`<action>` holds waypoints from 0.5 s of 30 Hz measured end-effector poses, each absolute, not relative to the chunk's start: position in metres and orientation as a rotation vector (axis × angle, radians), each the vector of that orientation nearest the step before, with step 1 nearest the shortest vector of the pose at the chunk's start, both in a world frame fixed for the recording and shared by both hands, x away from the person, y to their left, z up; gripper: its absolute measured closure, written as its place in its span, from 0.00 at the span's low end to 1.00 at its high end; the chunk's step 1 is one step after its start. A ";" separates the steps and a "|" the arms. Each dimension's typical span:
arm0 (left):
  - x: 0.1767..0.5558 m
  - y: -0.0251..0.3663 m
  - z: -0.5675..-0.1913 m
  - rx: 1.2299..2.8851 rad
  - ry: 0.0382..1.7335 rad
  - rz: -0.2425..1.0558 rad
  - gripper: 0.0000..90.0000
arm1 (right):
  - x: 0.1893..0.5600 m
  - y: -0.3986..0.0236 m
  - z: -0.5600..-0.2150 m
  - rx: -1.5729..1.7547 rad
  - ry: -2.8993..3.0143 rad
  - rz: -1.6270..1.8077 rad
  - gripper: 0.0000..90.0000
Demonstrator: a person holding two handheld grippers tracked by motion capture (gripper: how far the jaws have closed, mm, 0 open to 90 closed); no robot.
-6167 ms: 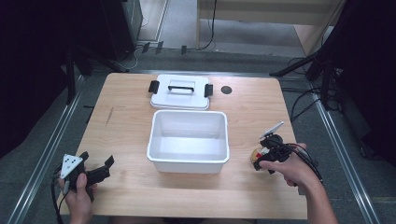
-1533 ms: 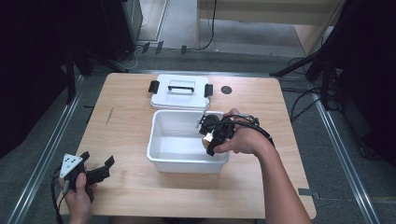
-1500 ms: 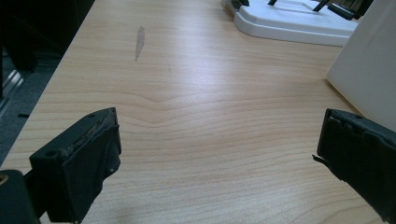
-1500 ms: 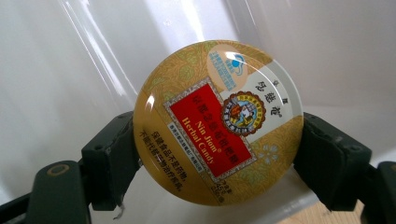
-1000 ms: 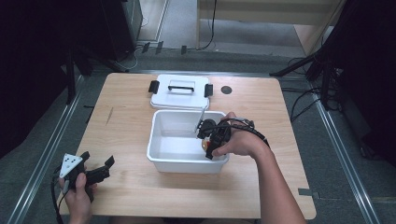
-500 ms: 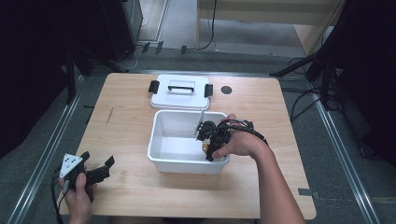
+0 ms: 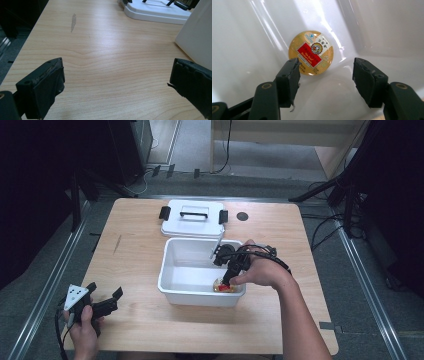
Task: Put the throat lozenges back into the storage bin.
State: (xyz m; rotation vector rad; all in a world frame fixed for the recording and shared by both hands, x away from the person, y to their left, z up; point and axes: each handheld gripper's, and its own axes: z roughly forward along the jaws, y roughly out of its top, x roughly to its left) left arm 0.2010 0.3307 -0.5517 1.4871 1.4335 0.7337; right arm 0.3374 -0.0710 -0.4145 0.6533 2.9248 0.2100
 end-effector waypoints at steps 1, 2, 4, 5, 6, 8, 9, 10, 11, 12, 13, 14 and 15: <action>0.201 0.331 -0.552 1.487 1.433 0.735 0.00 | 0.336 -0.071 -0.412 0.653 2.922 0.211 0.44; 0.201 0.331 -0.552 1.487 1.433 0.735 0.00 | 0.336 -0.071 -0.412 0.653 2.922 0.211 0.44; 0.201 0.330 -0.552 1.486 1.435 0.738 0.00 | 0.333 -0.073 -0.403 0.649 2.915 0.223 0.44; 0.201 0.330 -0.552 1.486 1.435 0.738 0.00 | 0.333 -0.073 -0.403 0.649 2.915 0.223 0.44; 0.201 0.330 -0.552 1.487 1.435 0.738 0.00 | 0.331 -0.074 -0.396 0.676 2.913 0.238 0.44; 0.201 0.330 -0.552 1.485 1.433 0.737 0.00 | 0.329 -0.076 -0.388 0.685 2.914 0.258 0.44; 0.201 0.330 -0.552 1.485 1.433 0.737 0.00 | 0.329 -0.076 -0.388 0.685 2.914 0.258 0.44; 0.201 0.330 -0.552 1.483 1.433 0.738 0.00 | 0.328 -0.077 -0.383 0.686 2.909 0.264 0.43; 0.201 0.330 -0.552 1.484 1.434 0.739 0.00 | 0.325 -0.080 -0.375 0.691 2.898 0.279 0.43; 0.201 0.330 -0.552 1.484 1.434 0.738 0.00 | 0.324 -0.082 -0.372 0.696 2.891 0.284 0.43; 0.201 0.330 -0.552 1.484 1.434 0.738 0.00 | 0.323 -0.085 -0.367 0.716 2.888 0.304 0.43; 0.201 0.330 -0.552 1.483 1.433 0.738 0.00 | 0.323 -0.085 -0.367 0.716 2.888 0.304 0.43; 0.201 0.330 -0.552 1.483 1.435 0.738 0.00 | 0.322 -0.092 -0.362 0.736 2.883 0.325 0.42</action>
